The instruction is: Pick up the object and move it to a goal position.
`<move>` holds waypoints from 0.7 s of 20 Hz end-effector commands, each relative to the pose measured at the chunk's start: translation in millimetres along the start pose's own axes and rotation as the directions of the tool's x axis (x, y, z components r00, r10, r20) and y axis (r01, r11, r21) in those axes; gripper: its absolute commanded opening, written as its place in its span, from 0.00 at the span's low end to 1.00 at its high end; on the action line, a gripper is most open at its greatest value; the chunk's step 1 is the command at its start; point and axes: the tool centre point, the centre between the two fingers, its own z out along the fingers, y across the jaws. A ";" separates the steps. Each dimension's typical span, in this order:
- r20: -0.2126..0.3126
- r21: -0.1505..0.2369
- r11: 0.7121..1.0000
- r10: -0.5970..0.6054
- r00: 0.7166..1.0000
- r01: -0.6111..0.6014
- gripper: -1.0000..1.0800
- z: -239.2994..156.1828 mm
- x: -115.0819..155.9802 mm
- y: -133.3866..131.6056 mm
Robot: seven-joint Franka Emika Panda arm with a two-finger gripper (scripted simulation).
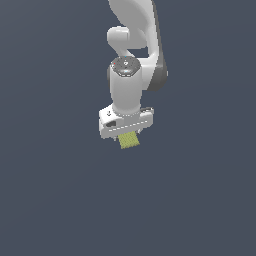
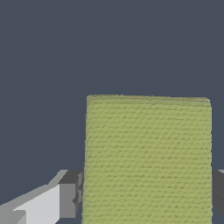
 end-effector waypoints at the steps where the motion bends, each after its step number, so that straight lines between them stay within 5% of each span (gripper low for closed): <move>1: -0.001 -0.001 1.000 0.000 1.000 0.000 0.00 -27.6 -4.9 -10.7; 14: -0.002 -0.001 1.000 -0.001 1.000 0.001 0.00 -135.5 -20.8 -53.2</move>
